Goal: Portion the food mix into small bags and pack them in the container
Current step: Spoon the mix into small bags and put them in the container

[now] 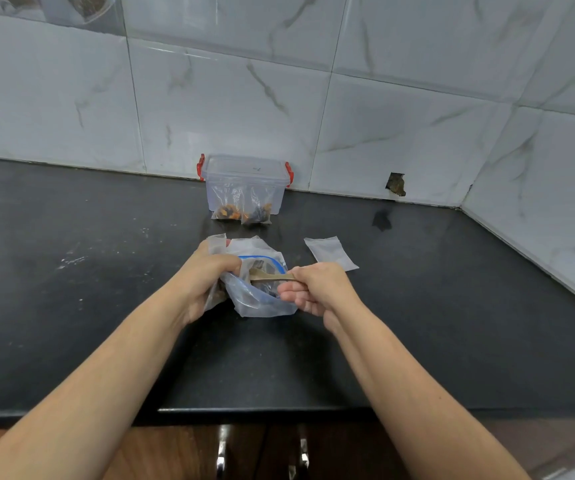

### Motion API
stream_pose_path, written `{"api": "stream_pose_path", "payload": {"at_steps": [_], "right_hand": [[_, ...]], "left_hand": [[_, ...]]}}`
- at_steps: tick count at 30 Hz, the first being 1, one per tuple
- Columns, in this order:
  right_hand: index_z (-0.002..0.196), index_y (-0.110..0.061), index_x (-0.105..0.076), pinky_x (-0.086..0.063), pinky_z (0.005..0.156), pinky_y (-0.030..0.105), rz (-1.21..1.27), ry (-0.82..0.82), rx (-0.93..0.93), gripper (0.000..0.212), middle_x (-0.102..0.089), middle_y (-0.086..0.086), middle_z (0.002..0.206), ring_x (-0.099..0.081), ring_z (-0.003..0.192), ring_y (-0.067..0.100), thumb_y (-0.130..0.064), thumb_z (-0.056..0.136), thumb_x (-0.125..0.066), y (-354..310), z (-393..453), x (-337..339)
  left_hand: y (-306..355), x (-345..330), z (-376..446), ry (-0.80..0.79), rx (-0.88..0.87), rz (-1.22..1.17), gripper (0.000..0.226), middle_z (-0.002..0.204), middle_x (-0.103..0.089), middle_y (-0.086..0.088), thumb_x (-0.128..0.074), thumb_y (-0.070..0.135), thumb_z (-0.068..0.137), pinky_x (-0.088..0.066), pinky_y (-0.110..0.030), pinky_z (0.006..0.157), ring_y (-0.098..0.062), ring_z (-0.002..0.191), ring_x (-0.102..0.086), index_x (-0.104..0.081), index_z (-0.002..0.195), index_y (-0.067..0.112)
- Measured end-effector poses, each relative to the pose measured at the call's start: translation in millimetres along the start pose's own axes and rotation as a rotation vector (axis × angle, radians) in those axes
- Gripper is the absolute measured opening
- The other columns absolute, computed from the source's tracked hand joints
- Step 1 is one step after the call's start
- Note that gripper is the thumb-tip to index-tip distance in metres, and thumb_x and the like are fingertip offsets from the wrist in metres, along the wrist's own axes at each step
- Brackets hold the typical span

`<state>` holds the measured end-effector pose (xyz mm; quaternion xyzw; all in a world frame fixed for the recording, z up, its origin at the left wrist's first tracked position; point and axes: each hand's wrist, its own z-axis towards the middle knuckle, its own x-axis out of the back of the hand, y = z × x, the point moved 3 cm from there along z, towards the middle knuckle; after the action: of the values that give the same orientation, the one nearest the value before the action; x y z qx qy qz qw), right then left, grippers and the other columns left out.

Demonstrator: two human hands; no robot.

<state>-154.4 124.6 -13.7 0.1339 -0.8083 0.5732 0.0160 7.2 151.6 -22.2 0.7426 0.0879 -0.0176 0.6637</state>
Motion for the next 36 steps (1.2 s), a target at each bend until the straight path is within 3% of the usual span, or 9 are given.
{"api": "stream_pose_path", "payload": {"at_steps": [3,7,9,11,14,20,24,28,36], "right_hand": [[0.082,-0.007,-0.063,-0.039,0.039,0.015,-0.083,0.020,0.068,0.023,-0.067,0.008,0.063,-0.056,0.042,0.010,-0.011,0.096,-0.045,1,-1,0],[0.081,-0.007,-0.059,-0.036,0.035,0.013,-0.012,0.005,-0.004,0.022,-0.065,0.004,0.054,-0.054,0.035,0.006,-0.011,0.097,-0.045,9,0,-6],[0.078,-0.008,-0.058,-0.035,0.033,0.011,0.081,-0.019,-0.048,0.024,-0.063,0.000,0.046,-0.054,0.033,0.003,-0.011,0.098,-0.045,9,0,0],[0.076,-0.008,-0.059,-0.035,0.034,0.011,0.126,-0.021,-0.060,0.027,-0.062,-0.002,0.043,-0.055,0.033,0.002,-0.011,0.099,-0.045,6,-1,10],[0.078,-0.009,-0.060,-0.036,0.036,0.012,0.110,-0.012,-0.036,0.025,-0.063,-0.003,0.044,-0.056,0.034,0.002,-0.012,0.098,-0.046,0,-4,22],[0.088,-0.010,-0.064,-0.036,0.037,0.012,0.025,-0.009,-0.013,0.020,-0.064,-0.003,0.048,-0.055,0.036,0.002,-0.014,0.097,-0.048,-1,-10,32],[0.085,-0.011,-0.066,-0.035,0.038,0.013,-0.002,0.011,0.019,0.020,-0.065,-0.003,0.050,-0.055,0.038,0.002,-0.014,0.095,-0.049,-4,-19,44],[0.083,-0.012,-0.066,-0.035,0.038,0.013,-0.001,0.007,0.070,0.020,-0.065,-0.003,0.050,-0.055,0.038,0.002,-0.014,0.095,-0.051,-20,-34,57],[0.082,-0.011,-0.064,-0.034,0.041,0.015,-0.068,-0.079,0.313,0.016,-0.065,-0.001,0.051,-0.055,0.039,0.004,-0.012,0.093,-0.052,-81,-67,26]], "left_hand": [[-2,3,0,0.007,0.006,-0.027,0.024,0.071,-0.055,-0.011,-0.044,-0.009,0.067,-0.045,-0.026,0.051,-0.016,0.055,-0.058,-0.050,0.082,0.009],[-5,1,2,0.042,0.000,-0.031,0.052,0.085,-0.055,-0.013,-0.050,-0.005,0.062,-0.047,-0.030,0.058,-0.021,0.072,-0.059,-0.045,0.111,0.009],[-2,2,0,0.035,-0.013,-0.023,0.047,0.082,-0.053,-0.013,-0.048,-0.008,0.064,-0.047,-0.028,0.056,-0.019,0.068,-0.059,-0.045,0.108,0.008],[-2,8,0,0.053,-0.014,-0.017,0.061,0.085,-0.054,-0.015,-0.050,-0.004,0.055,-0.047,-0.025,0.050,-0.019,0.067,-0.061,-0.046,0.115,0.006],[-6,15,2,0.081,-0.012,0.005,0.088,0.108,-0.057,-0.020,-0.061,0.003,0.047,-0.050,-0.029,0.056,-0.030,0.090,-0.064,-0.040,0.133,0.004],[-5,19,-1,0.164,-0.136,0.153,0.076,0.114,-0.058,-0.023,-0.075,0.011,0.052,-0.051,-0.032,0.068,-0.031,0.098,-0.064,-0.047,0.122,0.005],[-2,22,-11,0.247,-0.214,0.198,0.059,0.106,-0.056,0.003,-0.071,-0.002,0.073,-0.047,-0.021,0.067,-0.011,0.092,-0.060,-0.044,0.120,0.019],[3,20,-18,0.288,-0.305,0.300,0.058,0.103,-0.054,0.012,-0.074,0.001,0.073,-0.044,-0.018,0.067,-0.004,0.090,-0.056,-0.044,0.117,0.024],[6,16,-20,0.341,-0.370,0.563,0.061,0.112,-0.053,0.006,-0.076,0.016,0.070,-0.050,-0.036,0.083,-0.015,0.099,-0.055,-0.038,0.114,0.032]]}}
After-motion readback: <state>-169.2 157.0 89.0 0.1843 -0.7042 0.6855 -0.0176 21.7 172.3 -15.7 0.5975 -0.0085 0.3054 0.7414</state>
